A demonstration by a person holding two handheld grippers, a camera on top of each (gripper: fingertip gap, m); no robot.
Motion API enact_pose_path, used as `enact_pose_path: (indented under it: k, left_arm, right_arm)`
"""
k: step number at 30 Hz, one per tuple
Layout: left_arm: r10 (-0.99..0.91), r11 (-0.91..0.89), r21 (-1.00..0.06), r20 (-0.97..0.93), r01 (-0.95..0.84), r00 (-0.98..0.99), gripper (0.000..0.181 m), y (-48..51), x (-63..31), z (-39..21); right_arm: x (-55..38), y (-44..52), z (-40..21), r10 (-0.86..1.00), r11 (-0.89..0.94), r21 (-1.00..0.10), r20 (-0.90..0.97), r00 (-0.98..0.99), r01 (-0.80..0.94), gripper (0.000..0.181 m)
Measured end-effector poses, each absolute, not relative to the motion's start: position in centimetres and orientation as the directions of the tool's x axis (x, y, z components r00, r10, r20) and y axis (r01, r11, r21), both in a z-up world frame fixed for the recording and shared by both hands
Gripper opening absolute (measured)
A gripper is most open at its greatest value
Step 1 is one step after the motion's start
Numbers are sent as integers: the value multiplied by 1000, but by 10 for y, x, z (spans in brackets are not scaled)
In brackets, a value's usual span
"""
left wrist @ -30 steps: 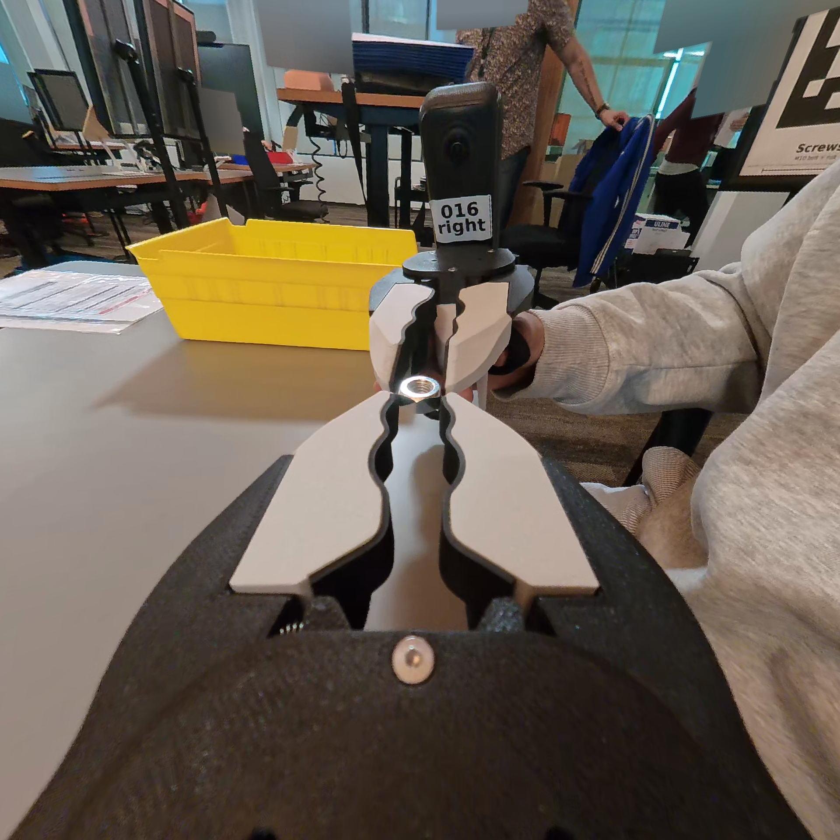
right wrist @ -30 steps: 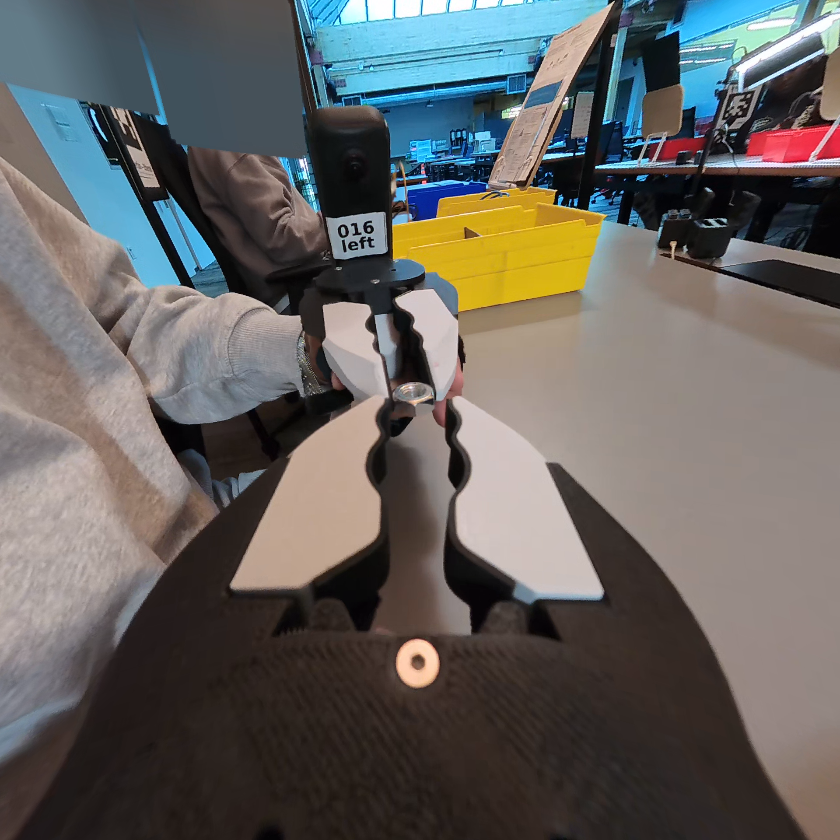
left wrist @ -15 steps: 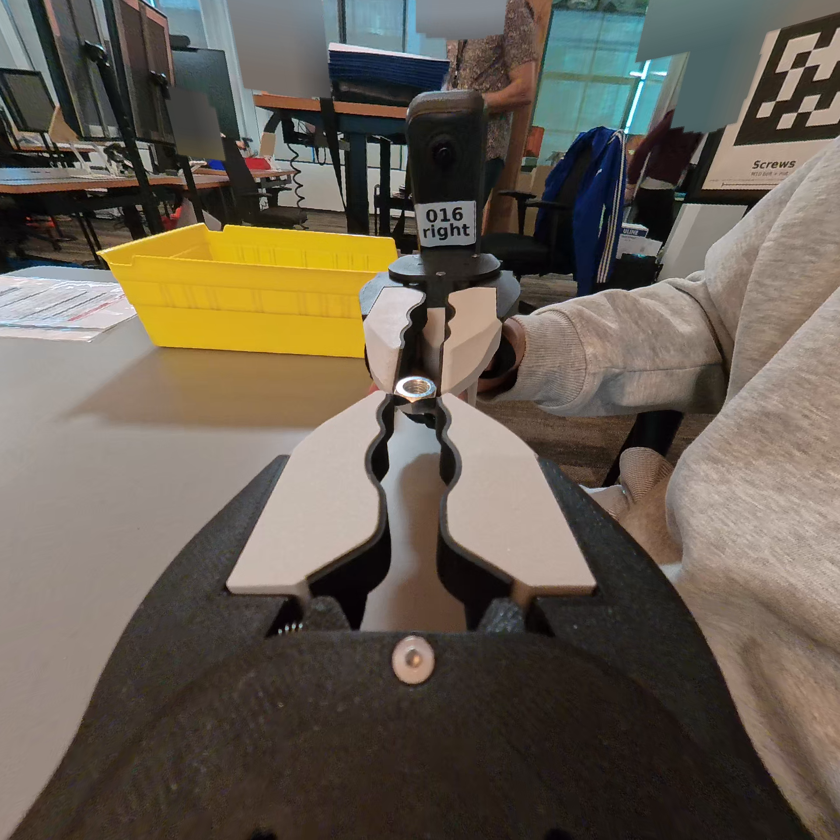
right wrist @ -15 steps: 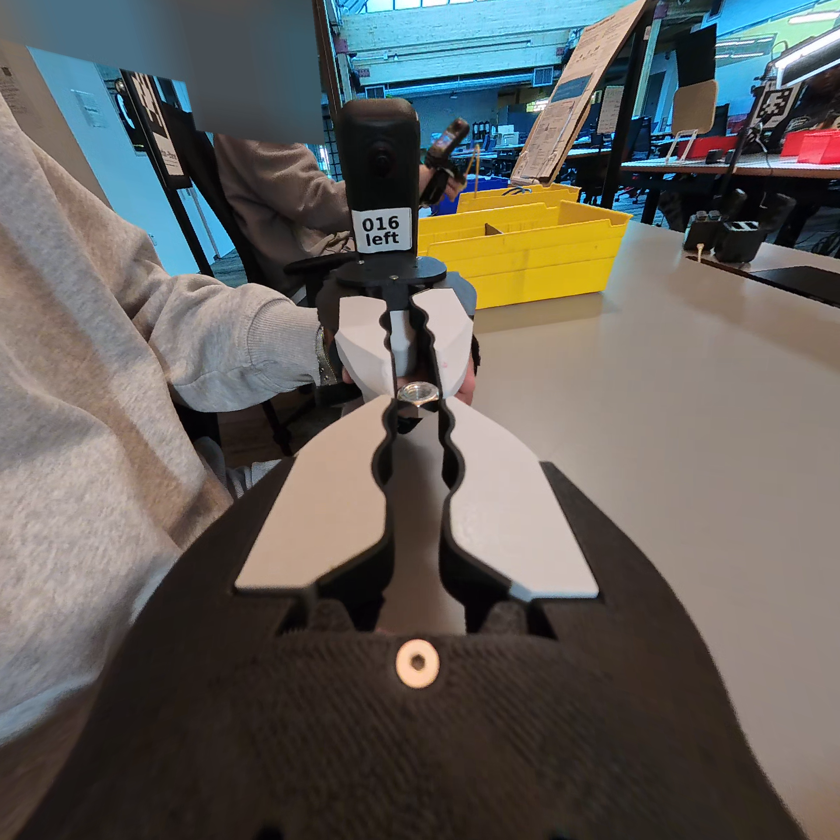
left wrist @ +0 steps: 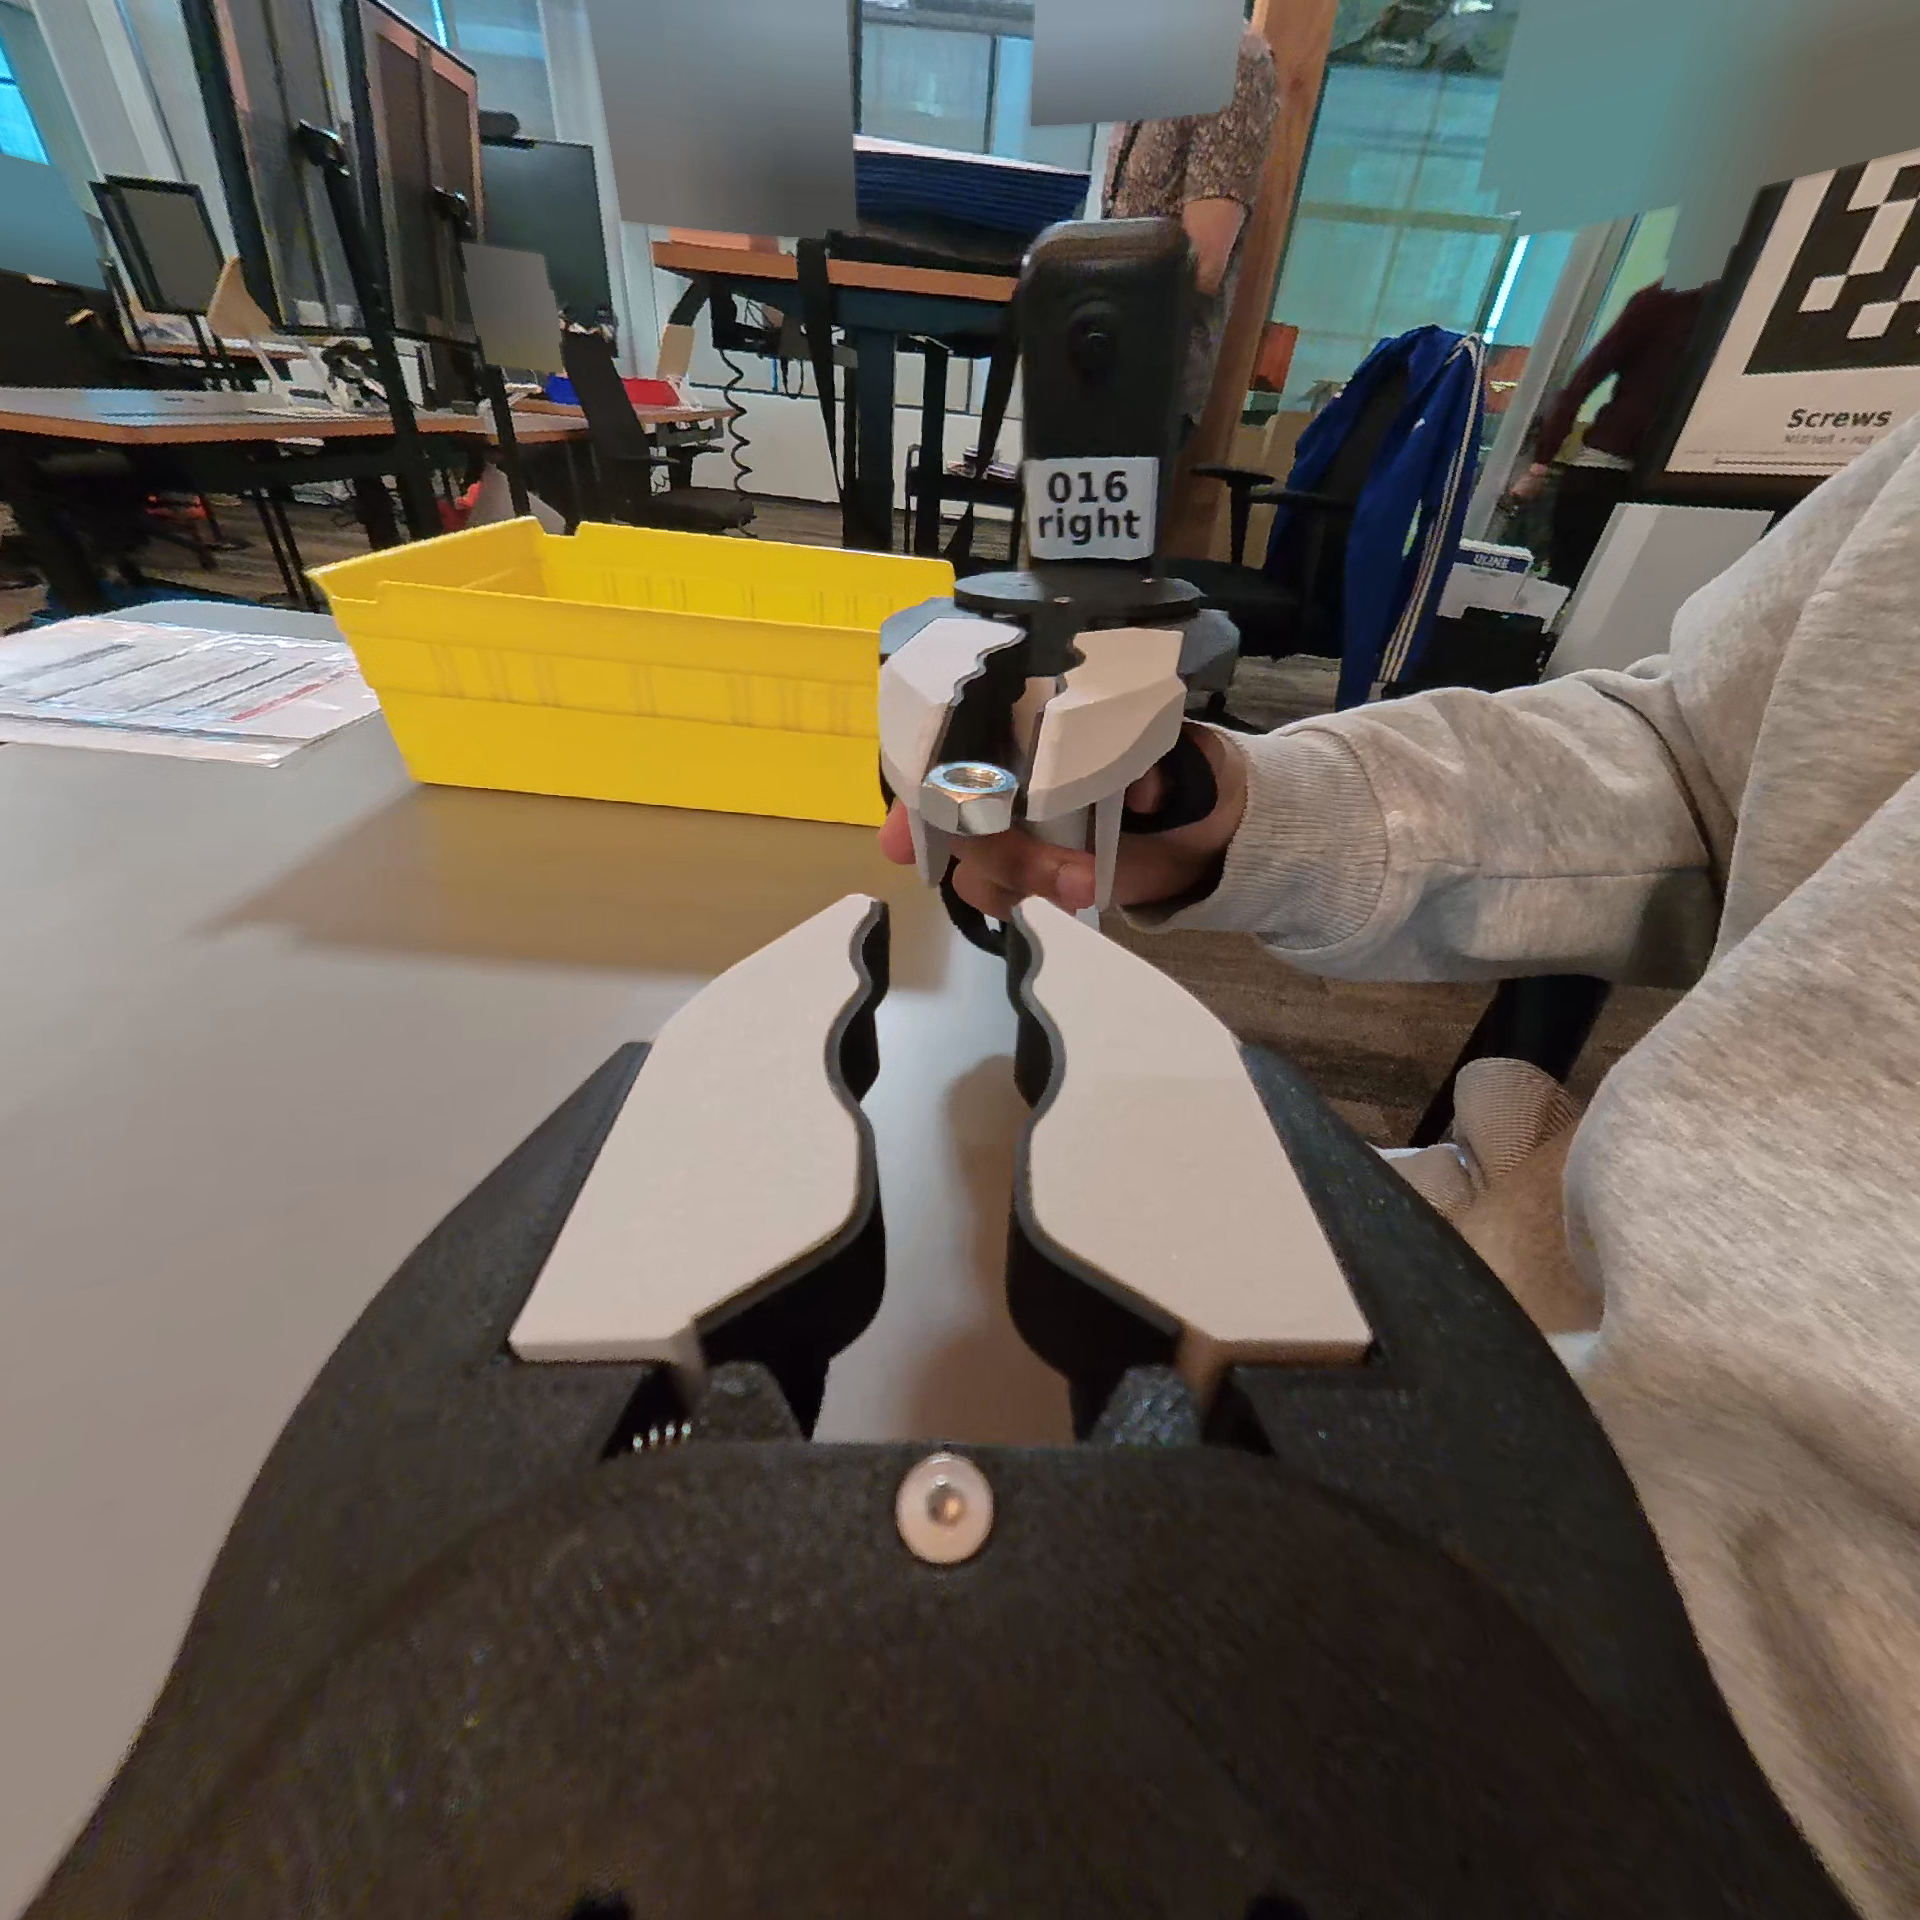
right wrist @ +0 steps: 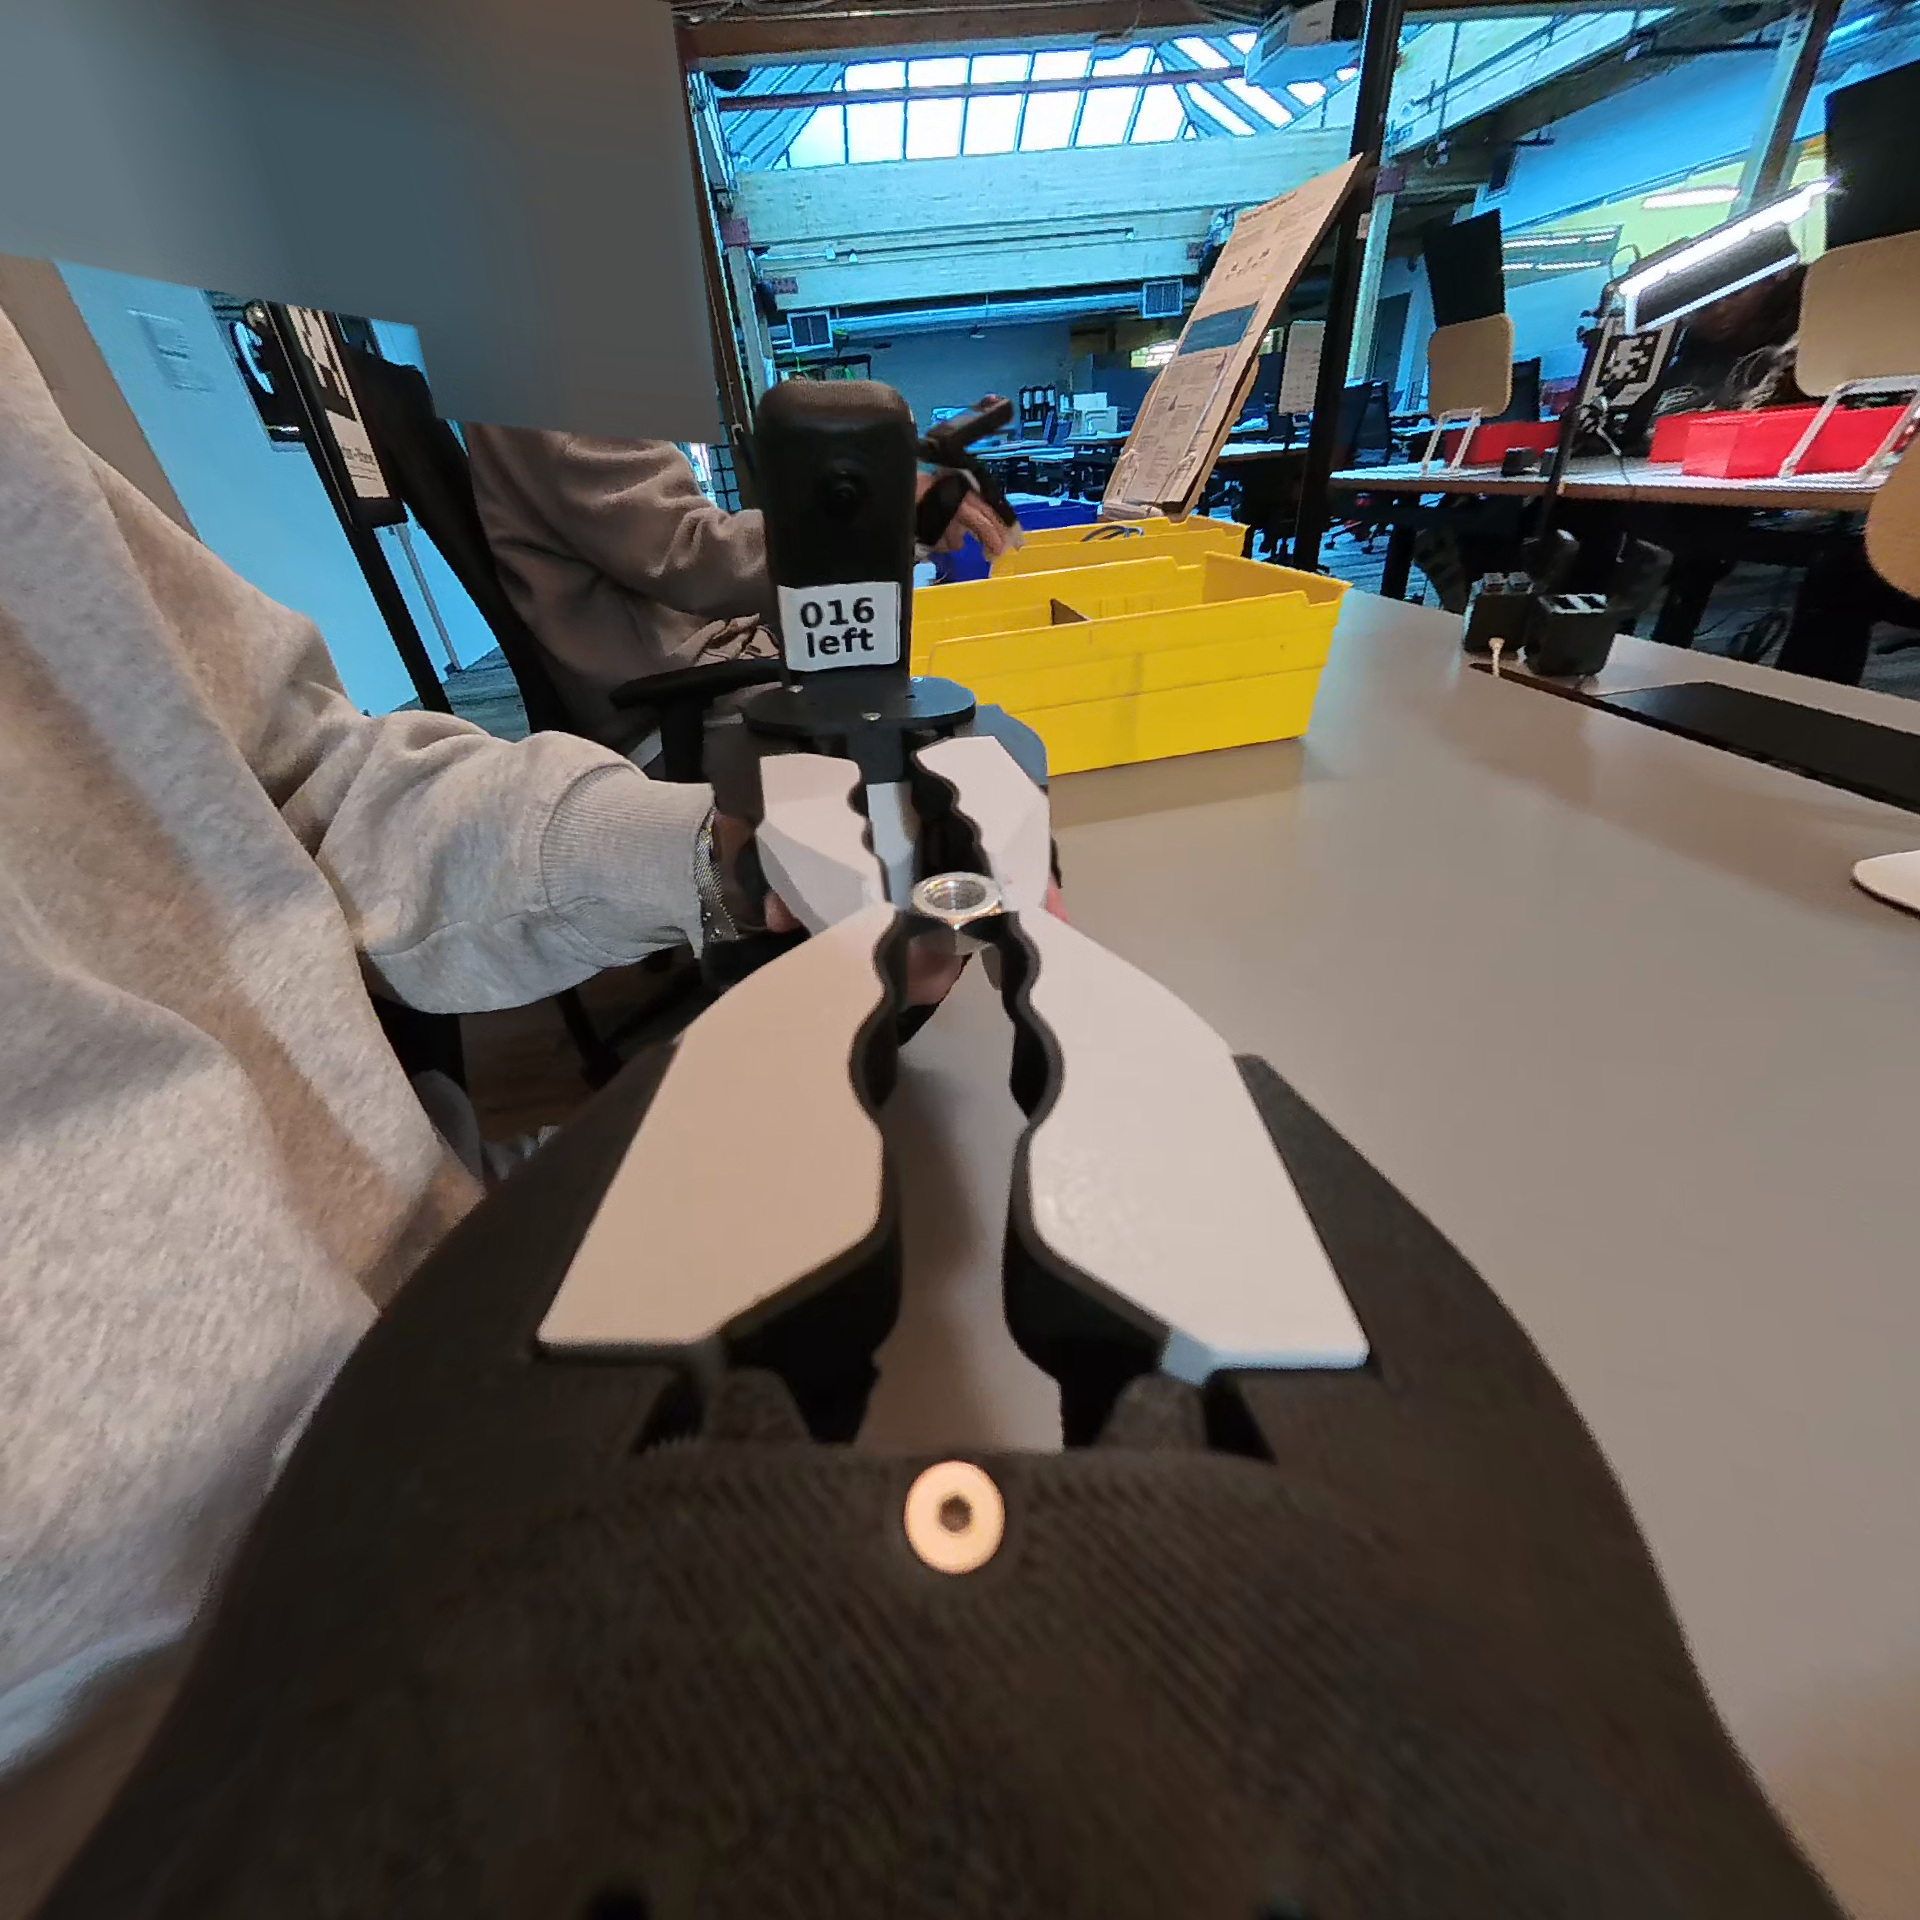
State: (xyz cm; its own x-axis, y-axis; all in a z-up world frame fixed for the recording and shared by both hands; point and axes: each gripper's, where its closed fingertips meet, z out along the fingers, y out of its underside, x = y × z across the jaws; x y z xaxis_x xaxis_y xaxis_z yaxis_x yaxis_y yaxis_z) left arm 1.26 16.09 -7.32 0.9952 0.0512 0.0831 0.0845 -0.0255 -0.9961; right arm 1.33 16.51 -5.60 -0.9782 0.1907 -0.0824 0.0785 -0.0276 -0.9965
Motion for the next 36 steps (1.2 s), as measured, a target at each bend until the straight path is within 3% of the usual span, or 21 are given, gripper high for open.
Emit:
enact_pose_path:
  k: [8,13,20,23,26,29,36]
  left_arm:
    - [229,27,-991,137,134,964,21,144,-22,-61]
    - [504,56,-993,118,103,856,20,81,-74,-21]
    - [816,-246,-957,-120,153,566,20,-108,-168,11]
    - [833,-448,-827,-248,339,495,19,-198,-217,-13]
    - [711,-701,-500,-443,507,546,16,-275,-246,-59]
    - [504,-861,-218,-477,459,720,13,-304,-259,-100]
    - [436,-897,-9,-188,443,880,14,-320,-264,-159]
  right_arm:
    - [8,169,-55,241,-21,-999,-48,-969,44,17]
    - [2,171,-59,273,-1,-999,-50,-961,51,17]
    - [-4,176,-63,301,-2,-998,-66,-951,69,17]
    - [-7,177,-66,313,-9,-996,-85,-946,86,17]
    - [-13,175,-74,327,-1,-994,-106,-939,112,17]
    - [-19,174,-82,355,19,-992,-107,-929,121,17]
    - [-36,180,-81,417,-40,-987,-160,-895,158,17]
